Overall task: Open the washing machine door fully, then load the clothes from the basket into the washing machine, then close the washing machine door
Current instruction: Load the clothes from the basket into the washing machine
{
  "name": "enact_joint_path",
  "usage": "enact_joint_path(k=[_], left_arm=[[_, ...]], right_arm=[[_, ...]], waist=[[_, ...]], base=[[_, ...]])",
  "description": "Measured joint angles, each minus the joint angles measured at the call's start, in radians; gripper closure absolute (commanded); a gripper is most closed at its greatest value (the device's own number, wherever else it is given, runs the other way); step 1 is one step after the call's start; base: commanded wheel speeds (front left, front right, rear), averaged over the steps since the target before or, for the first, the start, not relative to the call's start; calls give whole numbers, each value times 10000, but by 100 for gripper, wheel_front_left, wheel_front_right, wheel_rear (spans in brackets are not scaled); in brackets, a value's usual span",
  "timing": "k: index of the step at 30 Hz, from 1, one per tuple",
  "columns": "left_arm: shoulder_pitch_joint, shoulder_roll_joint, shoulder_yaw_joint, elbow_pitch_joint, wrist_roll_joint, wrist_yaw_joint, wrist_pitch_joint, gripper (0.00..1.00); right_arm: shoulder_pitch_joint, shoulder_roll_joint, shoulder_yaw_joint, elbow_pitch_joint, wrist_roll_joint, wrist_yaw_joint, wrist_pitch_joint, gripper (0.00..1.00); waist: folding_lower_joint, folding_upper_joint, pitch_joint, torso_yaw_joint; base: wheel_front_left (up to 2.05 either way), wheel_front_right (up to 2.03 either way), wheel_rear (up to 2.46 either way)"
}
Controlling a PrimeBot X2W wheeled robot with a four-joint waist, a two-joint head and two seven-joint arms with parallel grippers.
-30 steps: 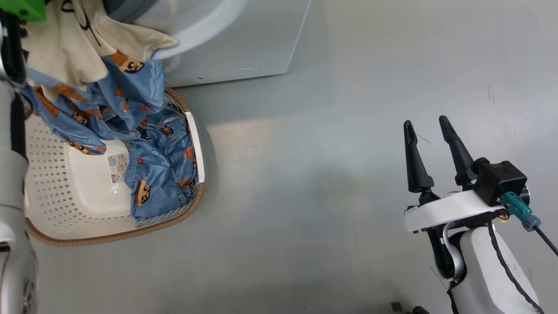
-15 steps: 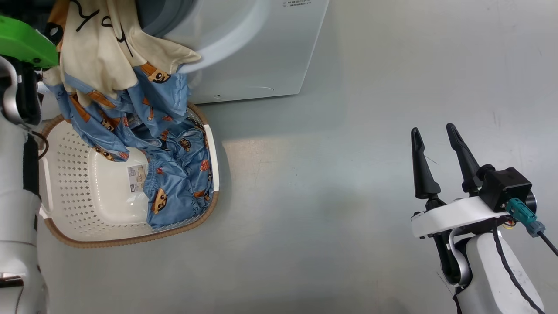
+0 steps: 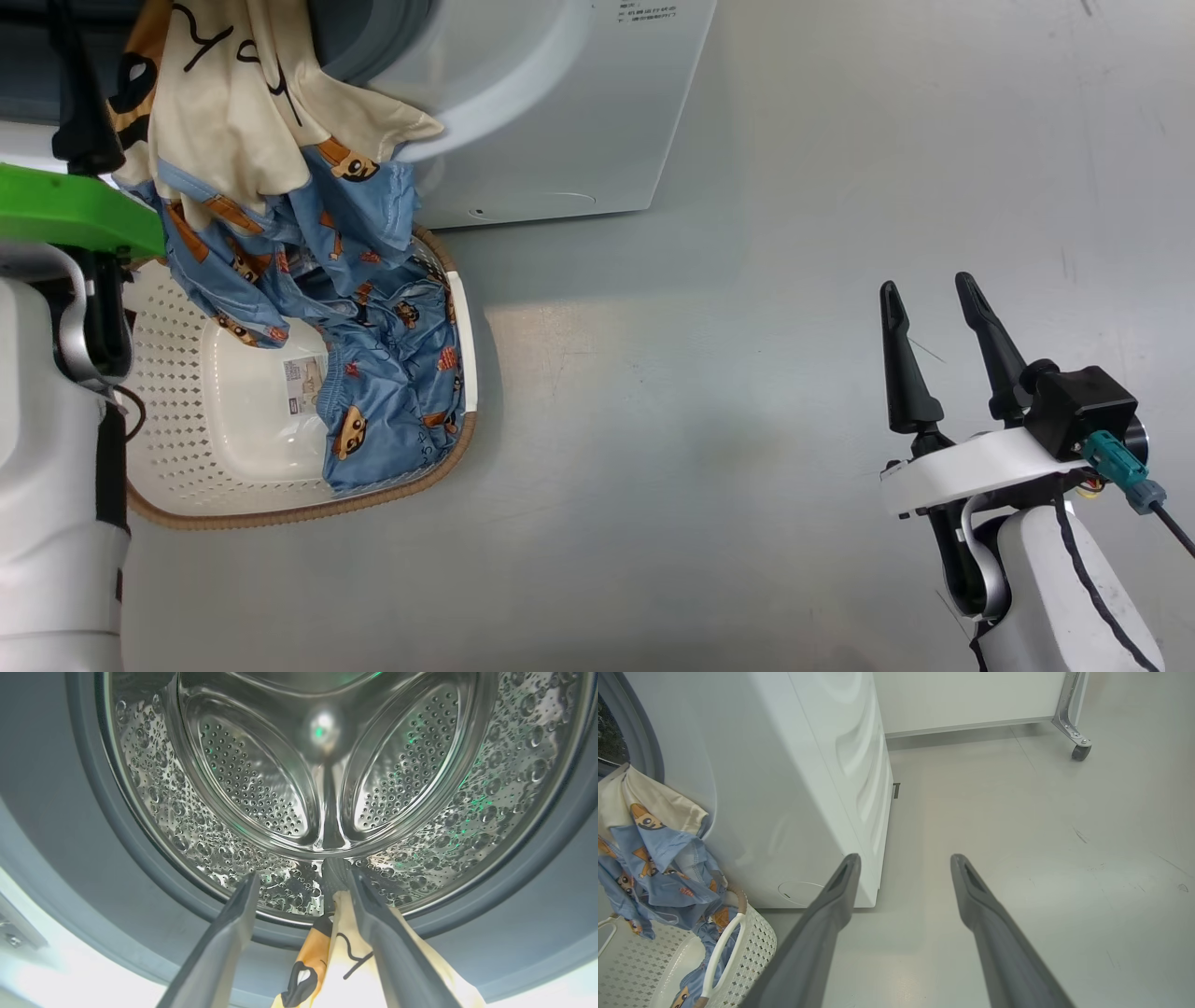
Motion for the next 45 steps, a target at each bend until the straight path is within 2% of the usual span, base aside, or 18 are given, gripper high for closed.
enact_joint_path(k=[16, 29, 37, 45], left_arm=[[2990, -656, 593, -1475, 148, 0, 0, 0], [5056, -959, 888, -2176, 759, 59, 0, 0], [5671, -1277, 876, -2382, 876, 59, 0, 0], [5866, -1308, 965, -2673, 974, 59, 0, 0]], right_arm=[[26, 8, 6, 6, -52, 77, 0, 0], [29, 10, 4, 19, -52, 90, 0, 0], [29, 10, -2, 21, -52, 90, 0, 0], [29, 13, -2, 21, -52, 163, 0, 0]], waist=[[0, 0, -97, -105], [0, 0, -124, -135], [0, 0, -119, -157], [0, 0, -114, -170]], base=[[0, 0, 0], [0, 0, 0], [0, 0, 0], [0, 0, 0]])
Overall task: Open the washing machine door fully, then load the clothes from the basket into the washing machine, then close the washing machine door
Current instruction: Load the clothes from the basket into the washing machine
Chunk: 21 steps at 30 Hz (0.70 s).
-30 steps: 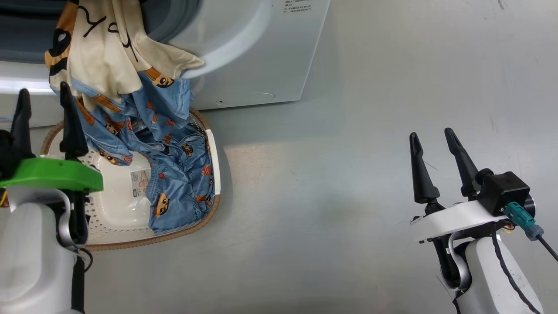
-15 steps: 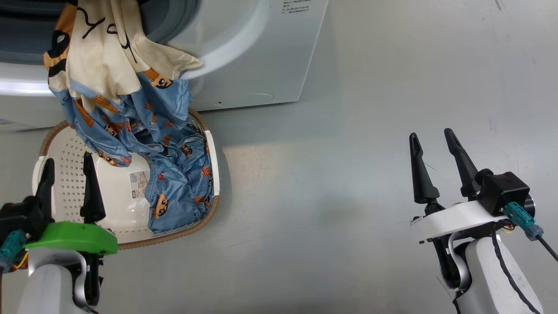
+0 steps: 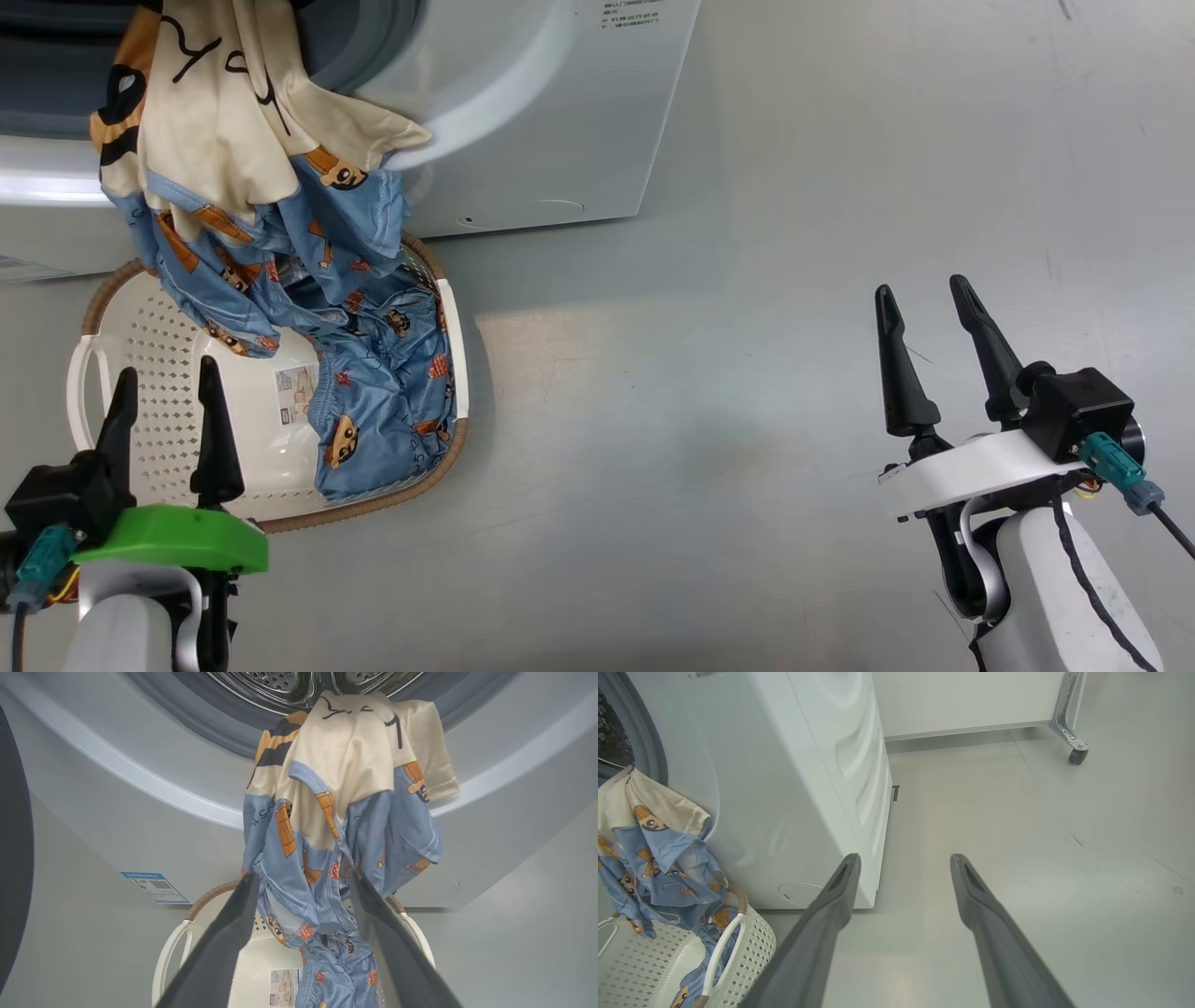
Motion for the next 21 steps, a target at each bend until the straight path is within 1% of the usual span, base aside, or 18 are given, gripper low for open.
enact_joint_path(k=[13, 21], left_arm=[[88, -234, -25, -301, -12, 0, 0, 0], [-12, -276, -378, 288, -119, -2, 0, 0]], right_arm=[[0, 2, -6, -6, -2, 0, 0, 0], [-4, -4, 15, -40, -109, 2, 0, 0]], waist=[[0, 0, 94, -16], [0, 0, 452, -56]], base=[[0, 0, 0], [0, 0, 0]])
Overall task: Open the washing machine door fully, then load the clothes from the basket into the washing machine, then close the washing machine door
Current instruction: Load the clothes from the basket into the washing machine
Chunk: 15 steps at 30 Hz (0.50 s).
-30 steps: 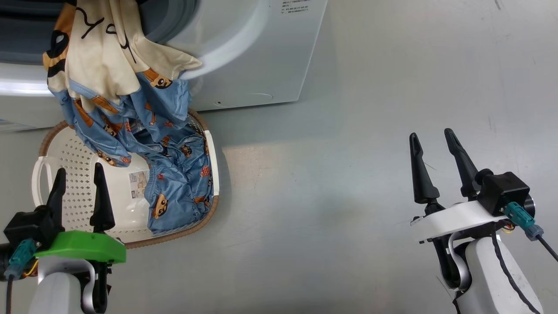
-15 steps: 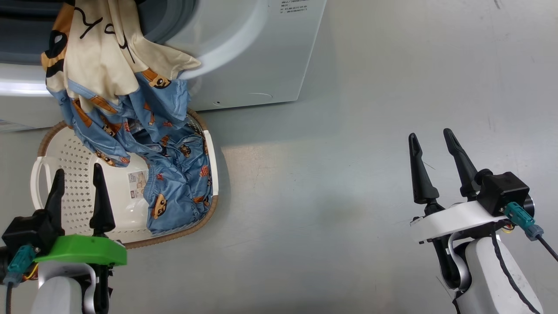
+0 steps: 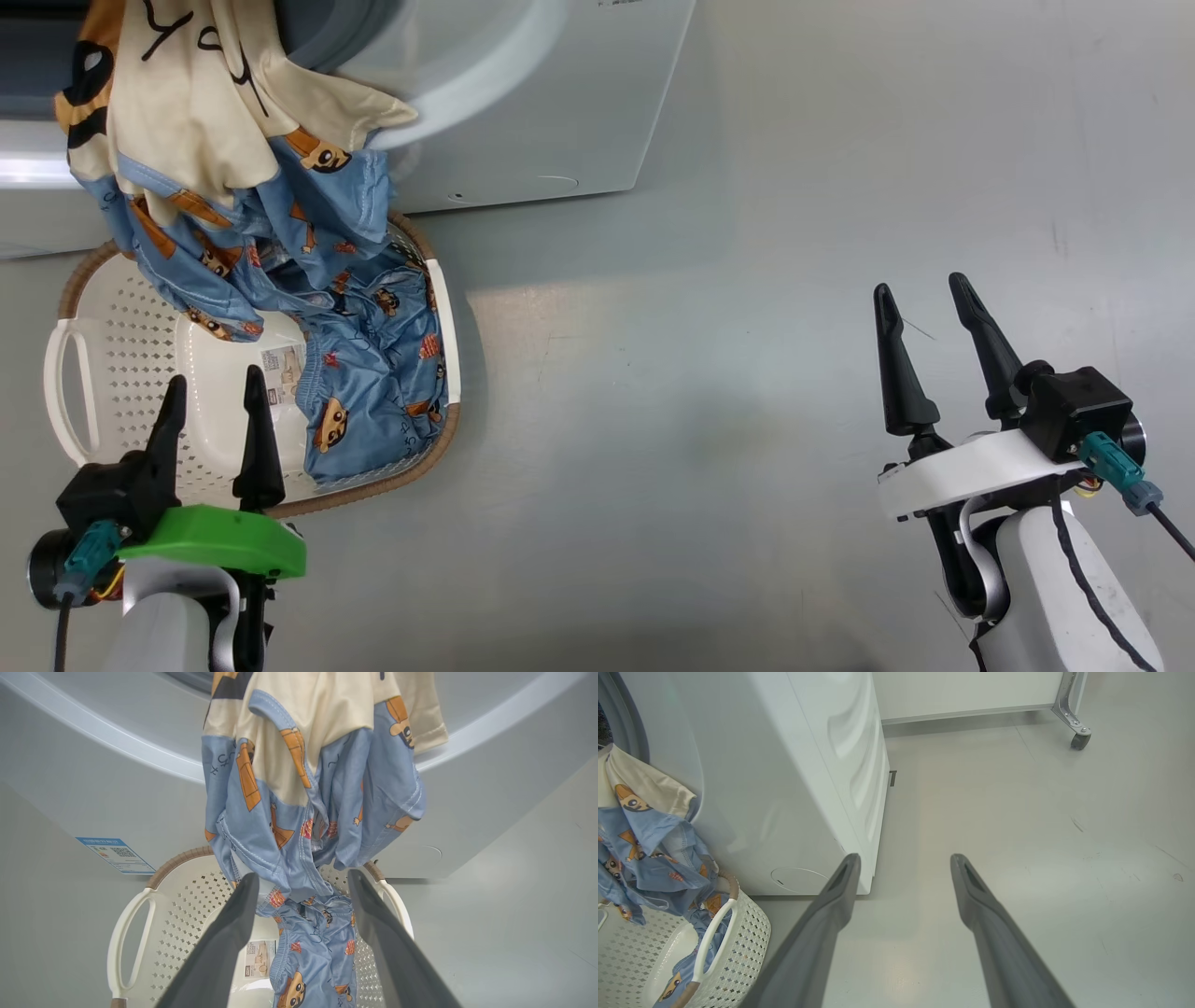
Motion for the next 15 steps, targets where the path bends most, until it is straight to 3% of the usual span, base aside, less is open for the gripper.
enact_joint_path(k=[15], left_arm=[[-1698, -44, -387, 1670, -203, -4, 0, 0]], right_arm=[[0, -337, -115, -318, -253, -12, 0, 0]], waist=[[0, 0, 1002, -146]], base=[[0, 0, 0]])
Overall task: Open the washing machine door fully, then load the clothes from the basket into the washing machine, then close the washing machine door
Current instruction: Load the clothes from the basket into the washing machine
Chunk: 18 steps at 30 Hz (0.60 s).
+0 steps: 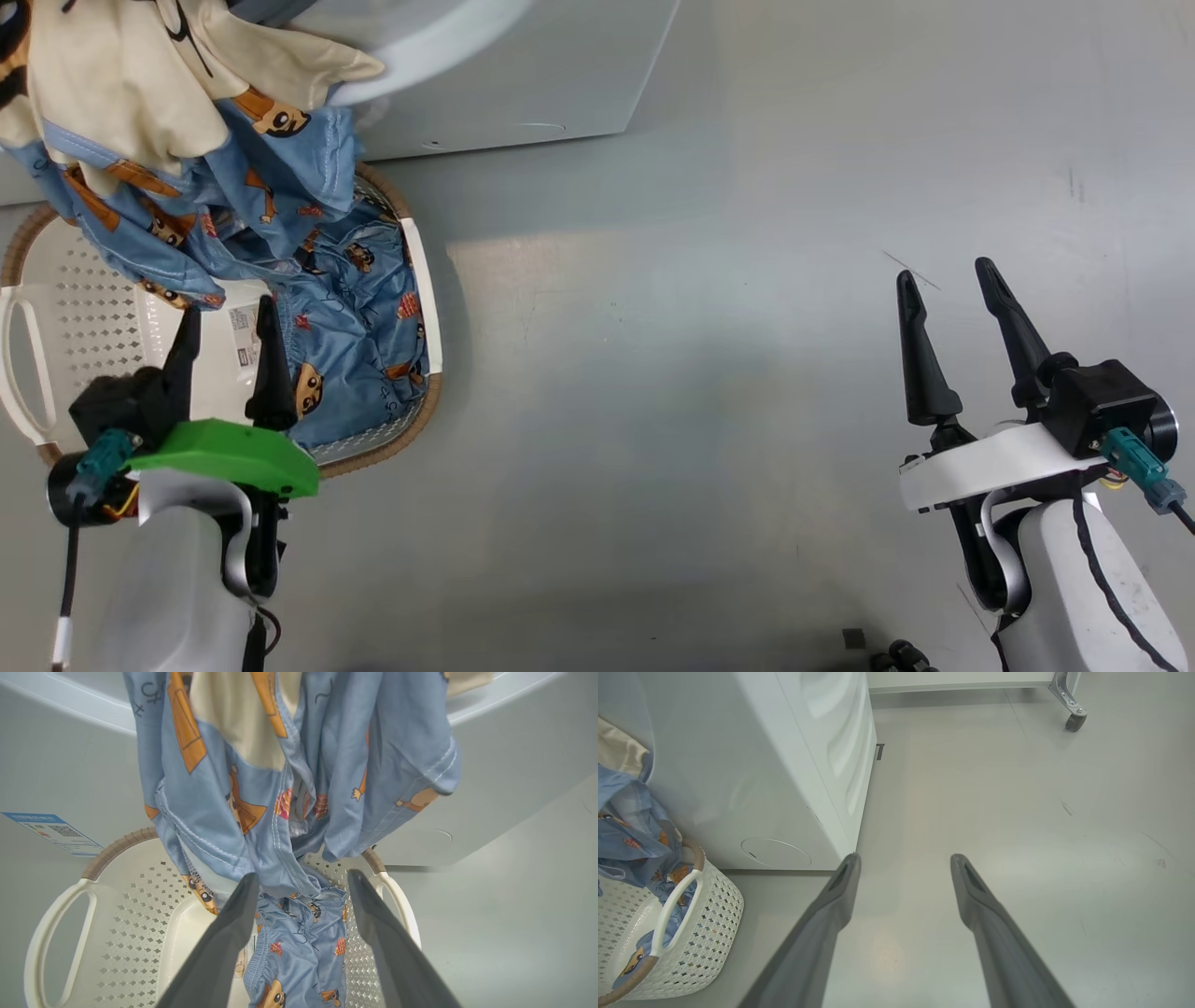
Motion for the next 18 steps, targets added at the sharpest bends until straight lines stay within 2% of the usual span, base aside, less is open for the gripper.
enact_joint_path(k=[12, 18], left_arm=[[-1801, -23, 416, 1862, -314, 96, 59, 0], [-2650, 169, 431, 2439, -301, 104, 151, 0]], right_arm=[[-13, 73, 82, -224, -59, -6, 0, 0], [-14, 82, 73, -353, -59, -10, 0, 0]], waist=[[0, 0, 904, -202], [0, 0, 1199, -326]], base=[[0, 0, 0], [0, 0, 0]])
